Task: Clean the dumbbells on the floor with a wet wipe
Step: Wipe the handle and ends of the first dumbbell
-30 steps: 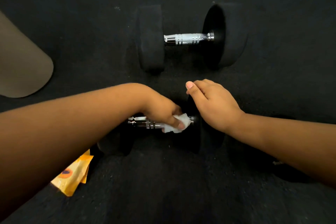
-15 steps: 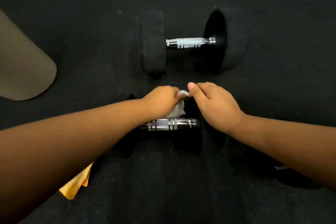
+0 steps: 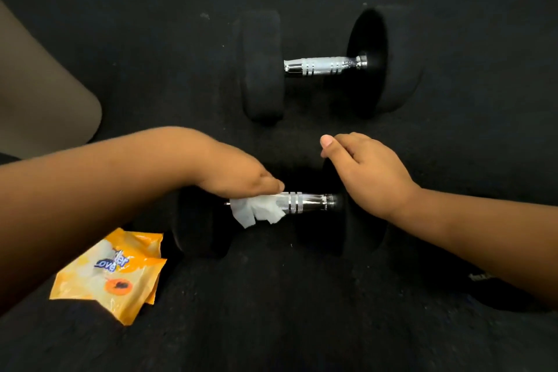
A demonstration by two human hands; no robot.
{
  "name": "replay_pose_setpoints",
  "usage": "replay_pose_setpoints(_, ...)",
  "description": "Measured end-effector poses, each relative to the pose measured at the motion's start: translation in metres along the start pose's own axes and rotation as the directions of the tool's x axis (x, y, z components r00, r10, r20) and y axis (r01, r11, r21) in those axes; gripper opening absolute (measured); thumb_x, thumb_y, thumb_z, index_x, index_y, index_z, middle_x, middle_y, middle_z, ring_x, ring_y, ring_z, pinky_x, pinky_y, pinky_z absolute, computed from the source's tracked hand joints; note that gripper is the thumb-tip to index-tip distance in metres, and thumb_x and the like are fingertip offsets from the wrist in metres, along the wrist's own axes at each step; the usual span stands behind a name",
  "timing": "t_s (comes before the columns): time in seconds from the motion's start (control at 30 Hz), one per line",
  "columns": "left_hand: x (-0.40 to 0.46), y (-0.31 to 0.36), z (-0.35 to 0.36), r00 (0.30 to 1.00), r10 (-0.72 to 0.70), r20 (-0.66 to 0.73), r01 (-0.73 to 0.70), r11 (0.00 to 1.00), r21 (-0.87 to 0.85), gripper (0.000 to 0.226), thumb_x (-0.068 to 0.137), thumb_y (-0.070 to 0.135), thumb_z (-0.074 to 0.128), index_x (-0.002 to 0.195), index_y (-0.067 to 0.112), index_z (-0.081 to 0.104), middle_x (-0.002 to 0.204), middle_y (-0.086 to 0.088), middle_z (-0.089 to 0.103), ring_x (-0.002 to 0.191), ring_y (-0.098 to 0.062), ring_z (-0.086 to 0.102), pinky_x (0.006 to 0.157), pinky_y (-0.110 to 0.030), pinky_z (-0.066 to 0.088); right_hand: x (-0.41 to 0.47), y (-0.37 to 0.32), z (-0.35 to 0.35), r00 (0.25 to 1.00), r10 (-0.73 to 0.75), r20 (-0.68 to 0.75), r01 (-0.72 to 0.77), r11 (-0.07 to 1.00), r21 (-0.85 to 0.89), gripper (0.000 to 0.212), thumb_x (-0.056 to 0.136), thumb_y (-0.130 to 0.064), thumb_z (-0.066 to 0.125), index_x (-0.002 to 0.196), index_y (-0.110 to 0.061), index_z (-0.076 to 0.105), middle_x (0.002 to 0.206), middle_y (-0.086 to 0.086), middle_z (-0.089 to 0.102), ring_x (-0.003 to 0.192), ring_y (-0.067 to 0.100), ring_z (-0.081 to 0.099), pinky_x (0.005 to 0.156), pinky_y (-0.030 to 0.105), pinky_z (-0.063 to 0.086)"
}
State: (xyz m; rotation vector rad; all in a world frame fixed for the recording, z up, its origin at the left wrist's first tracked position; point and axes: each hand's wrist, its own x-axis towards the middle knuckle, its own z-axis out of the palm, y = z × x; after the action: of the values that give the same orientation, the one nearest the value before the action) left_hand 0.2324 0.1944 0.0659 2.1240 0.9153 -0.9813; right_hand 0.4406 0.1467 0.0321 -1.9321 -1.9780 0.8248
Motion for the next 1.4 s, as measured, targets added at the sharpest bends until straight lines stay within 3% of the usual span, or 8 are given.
replay_pose_setpoints(0.17, 0.019, 0.002, 0.000, 0.996, -0.010, 0.090, -0.006, 0.984, 0.180, 0.035, 0.099, 0.039, 0.045, 0.126, 0.019, 0.053, 0.102, 0.004, 0.059, 0.091, -0.016, 0.056, 0.072, -0.029, 0.043, -0.001, -0.001, 0.000, 1.000, -0.009, -0.004, 0.009, 1.000, -0.008, 0.054, 0.097, -0.054, 0.027, 0.090, -0.016, 0.065, 0.093, 0.001, 0.062, 0.095, 0.018, 0.056, 0.087, 0.039, 0.044)
replay_pose_setpoints(0.4, 0.032, -0.001, -0.007, 0.995, -0.024, 0.097, 0.006, 0.983, 0.185, 0.037, 0.085, 0.043, 0.066, 0.111, 0.017, 0.061, 0.084, 0.006, 0.058, 0.073, -0.011, 0.053, 0.061, -0.025, 0.038, 0.001, -0.002, -0.002, 1.000, -0.013, 0.000, 0.013, 1.000, 0.005, 0.055, 0.097, -0.053, 0.028, 0.091, -0.014, 0.066, 0.094, 0.001, 0.063, 0.093, 0.016, 0.056, 0.087, 0.040, 0.045)
replay_pose_setpoints(0.57, 0.027, -0.013, -0.007, 0.999, -0.025, 0.033, 0.017, 0.970, 0.241, 0.039, 0.072, 0.036, 0.080, 0.104, 0.019, 0.064, 0.080, 0.009, 0.058, 0.074, -0.011, 0.053, 0.063, -0.026, 0.038, 0.004, -0.002, -0.003, 1.000, -0.004, 0.012, 0.004, 1.000, 0.005, 0.053, 0.097, -0.054, 0.030, 0.091, -0.015, 0.066, 0.097, 0.001, 0.064, 0.094, 0.016, 0.057, 0.086, 0.038, 0.045)
replay_pose_setpoints(0.77, 0.032, -0.016, -0.006, 0.999, 0.045, 0.000, -0.045, 0.998, 0.035, 0.037, 0.073, 0.051, 0.075, 0.091, 0.020, 0.069, 0.077, 0.008, 0.066, 0.070, -0.010, 0.059, 0.062, -0.024, 0.045, 0.006, 0.000, -0.002, 1.000, 0.004, 0.015, -0.004, 1.000, 0.007, 0.048, 0.097, -0.054, 0.032, 0.089, -0.019, 0.065, 0.094, -0.001, 0.063, 0.093, 0.016, 0.057, 0.083, 0.035, 0.045)
replay_pose_setpoints(0.97, 0.035, -0.003, -0.003, 0.996, -0.065, 0.064, 0.046, 0.962, 0.268, 0.040, 0.072, 0.033, 0.081, 0.100, 0.022, 0.055, 0.080, 0.010, 0.051, 0.083, -0.014, 0.053, 0.071, -0.026, 0.041, 0.005, 0.001, 0.000, 1.000, -0.017, 0.009, 0.017, 1.000, -0.009, 0.045, 0.097, -0.052, 0.034, 0.088, -0.020, 0.065, 0.090, -0.001, 0.061, 0.089, 0.015, 0.056, 0.077, 0.034, 0.044)
replay_pose_setpoints(1.2, 0.032, -0.018, -0.014, 0.995, 0.063, -0.076, -0.035, 0.944, 0.327, 0.028, 0.068, 0.040, 0.080, 0.077, 0.019, 0.064, 0.063, 0.007, 0.056, 0.056, -0.010, 0.046, 0.051, -0.026, 0.034, 0.006, -0.001, -0.003, 1.000, 0.004, 0.015, -0.004, 1.000, 0.020, 0.044, 0.097, -0.051, 0.036, 0.090, -0.018, 0.065, 0.092, -0.001, 0.061, 0.090, 0.016, 0.057, 0.081, 0.035, 0.045)
replay_pose_setpoints(1.3, 0.019, -0.026, -0.027, 0.974, 0.109, -0.196, -0.077, 0.983, 0.167, 0.012, 0.076, 0.033, 0.075, 0.079, 0.023, 0.070, 0.068, 0.009, 0.063, 0.060, -0.007, 0.054, 0.059, -0.022, 0.042, 0.006, -0.002, -0.004, 1.000, 0.008, 0.019, -0.009, 1.000, 0.030, 0.044, 0.097, -0.051, 0.036, 0.092, -0.018, 0.065, 0.094, 0.000, 0.061, 0.090, 0.016, 0.057, 0.082, 0.035, 0.046)
replay_pose_setpoints(1.4, 0.020, -0.020, -0.030, 0.932, 0.134, -0.337, -0.139, 0.990, 0.007, 0.022, 0.088, 0.039, 0.063, 0.095, 0.020, 0.070, 0.083, 0.006, 0.068, 0.074, -0.014, 0.060, 0.068, -0.025, 0.044, 0.009, -0.002, -0.004, 1.000, 0.013, 0.015, -0.013, 0.999, 0.036, 0.046, 0.097, -0.050, 0.037, 0.090, -0.015, 0.066, 0.090, 0.002, 0.063, 0.087, 0.017, 0.058, 0.080, 0.037, 0.047)
